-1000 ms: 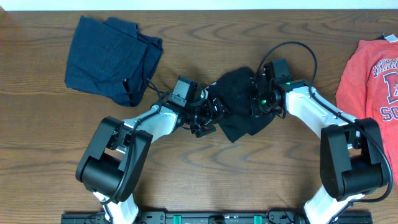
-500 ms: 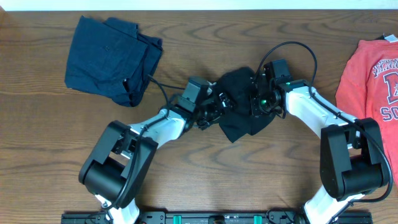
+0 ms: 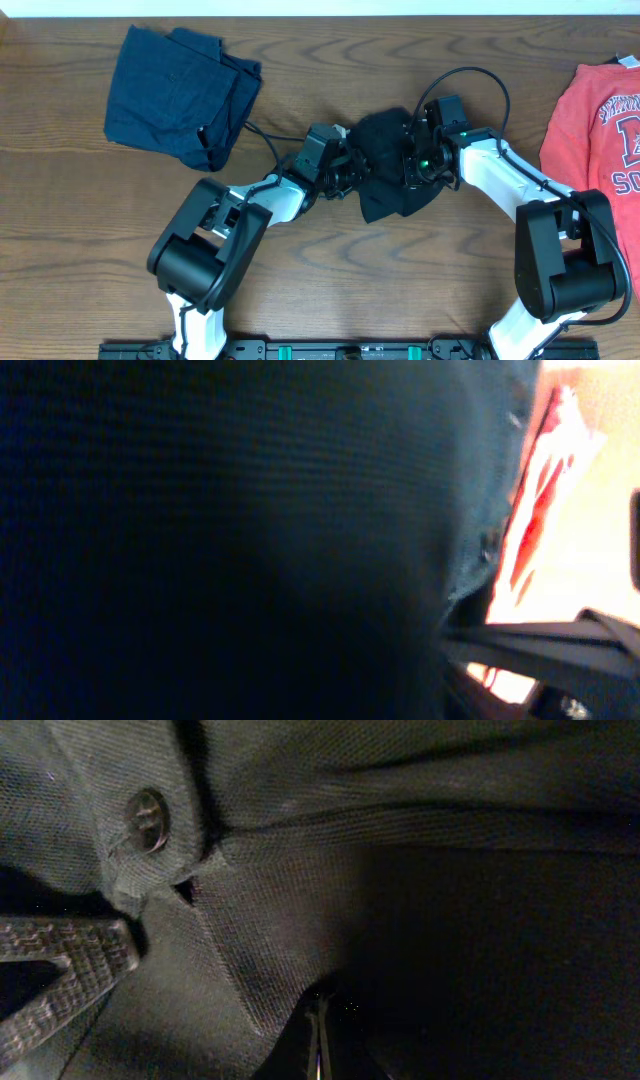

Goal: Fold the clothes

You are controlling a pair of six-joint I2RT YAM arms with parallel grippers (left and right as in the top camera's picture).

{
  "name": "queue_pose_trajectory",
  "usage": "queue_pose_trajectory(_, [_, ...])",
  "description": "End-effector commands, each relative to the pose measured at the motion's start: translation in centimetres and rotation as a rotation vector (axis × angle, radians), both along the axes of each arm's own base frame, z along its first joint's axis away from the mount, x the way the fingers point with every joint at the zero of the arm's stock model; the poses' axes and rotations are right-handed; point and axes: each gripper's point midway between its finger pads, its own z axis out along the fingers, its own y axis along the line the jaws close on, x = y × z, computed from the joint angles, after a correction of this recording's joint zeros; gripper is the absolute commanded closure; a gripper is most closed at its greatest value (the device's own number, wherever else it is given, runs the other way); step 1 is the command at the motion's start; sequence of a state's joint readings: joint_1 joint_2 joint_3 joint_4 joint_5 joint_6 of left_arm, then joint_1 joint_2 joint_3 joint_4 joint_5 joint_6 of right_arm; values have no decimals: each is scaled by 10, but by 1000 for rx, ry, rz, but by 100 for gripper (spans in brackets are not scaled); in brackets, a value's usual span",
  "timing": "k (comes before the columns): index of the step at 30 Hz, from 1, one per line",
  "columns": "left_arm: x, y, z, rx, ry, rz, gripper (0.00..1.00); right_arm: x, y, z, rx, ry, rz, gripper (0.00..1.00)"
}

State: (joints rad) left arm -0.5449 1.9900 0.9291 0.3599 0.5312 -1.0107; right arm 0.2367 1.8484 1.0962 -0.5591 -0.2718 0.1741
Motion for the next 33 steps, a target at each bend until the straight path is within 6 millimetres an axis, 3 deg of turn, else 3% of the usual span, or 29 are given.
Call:
queue_pose_trajectory(1, [-48, 25, -75, 139, 186, -28, 65, -12, -12, -21, -54, 61, -1, 98])
queue_pose_trajectory(8, [-50, 25, -64, 103, 126, -144, 88, -15, -16, -15, -56, 70, -9, 99])
queue_pose_trajectory(12, [-56, 37, -56, 167, 65, -255, 94, -15, -29, 13, -51, 49, -42, 98])
queue_pose_trajectory(15, [-53, 45, -35, 198, -14, -334, 94, -11, -39, 47, -35, -25, -75, 98])
queue_pose_trajectory(19, [-28, 44, 25, 173, -207, -350, 94, -7, -50, 96, -10, -158, -117, 96])
queue_pose_trajectory(24, [19, 64, 128, 119, -452, -230, 94, -10, -57, 153, 26, -320, -159, 94])
queue_pose_trajectory(29, [66, 118, 219, 114, -688, -59, 94, -19, -56, 184, 56, -396, -178, 93])
queue_pose_trajectory(33, [99, 172, 271, 137, -832, 84, 94, -21, -55, 189, 66, -406, -181, 93])
